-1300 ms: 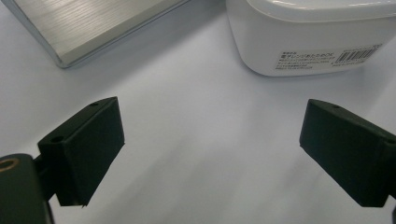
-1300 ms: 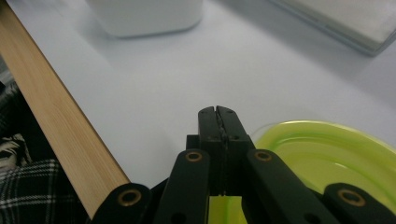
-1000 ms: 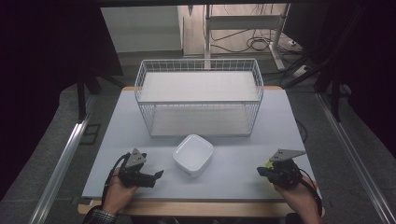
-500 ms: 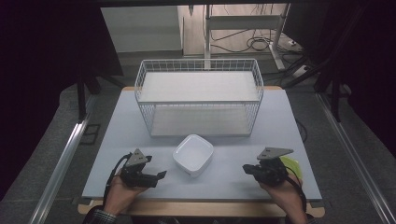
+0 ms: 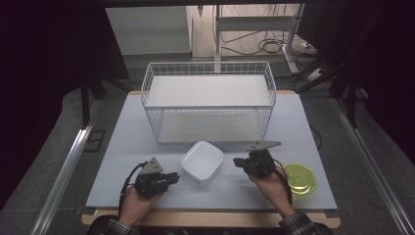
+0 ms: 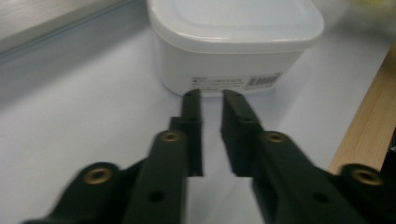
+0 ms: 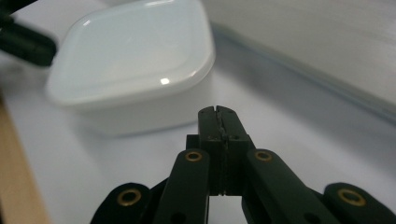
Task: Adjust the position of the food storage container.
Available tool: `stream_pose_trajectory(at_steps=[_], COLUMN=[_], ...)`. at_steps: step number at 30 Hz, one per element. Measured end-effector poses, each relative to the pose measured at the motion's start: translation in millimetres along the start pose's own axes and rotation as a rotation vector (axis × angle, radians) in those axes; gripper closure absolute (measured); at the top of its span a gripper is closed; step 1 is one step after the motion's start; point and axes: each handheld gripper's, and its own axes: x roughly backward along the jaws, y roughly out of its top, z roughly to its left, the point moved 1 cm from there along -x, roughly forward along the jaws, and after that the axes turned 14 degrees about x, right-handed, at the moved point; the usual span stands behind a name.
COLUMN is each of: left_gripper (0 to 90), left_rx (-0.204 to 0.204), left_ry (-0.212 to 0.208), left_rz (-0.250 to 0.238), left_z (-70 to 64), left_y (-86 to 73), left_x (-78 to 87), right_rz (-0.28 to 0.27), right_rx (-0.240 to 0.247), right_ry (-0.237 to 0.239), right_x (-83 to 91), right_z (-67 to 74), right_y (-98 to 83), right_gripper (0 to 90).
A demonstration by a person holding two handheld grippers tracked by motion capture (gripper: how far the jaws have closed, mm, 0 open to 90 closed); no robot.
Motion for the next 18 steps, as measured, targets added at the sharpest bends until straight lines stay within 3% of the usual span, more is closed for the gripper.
stream_pose_trajectory(at_steps=[6, 9, 13, 16, 18], left_gripper=[88.9, 88.8, 88.8, 89.0, 89.2], left_rx=[0.002, 0.022, 0.031, 0.047, 0.065], left_ry=[0.000, 0.019, 0.032, 0.041, 0.041], left_rz=[0.034, 0.038, 0.043, 0.039, 0.034], left_z=[-6.2, -5.7, -4.1, -1.3, 2.1], left_y=[4.5, 7.0, 8.8, 10.5, 11.8], left_x=[-12.9, -18.2, -21.9, -23.4, -23.4], right_rz=[0.008, 0.009, 0.011, 0.027, 0.037], right_rx=[-0.020, -0.007, -0.003, 0.002, -0.013], right_ry=[-0.002, 0.030, 0.059, 0.060, 0.093], right_x=[-30.6, -47.1, -50.5, -45.6, -38.9], right_z=[-17.1, -20.2, -16.3, -12.2, -7.8], right_y=[9.2, 15.1, 16.7, 15.0, 9.2], right_gripper=[89.8, 89.7, 89.8, 89.8, 89.8])
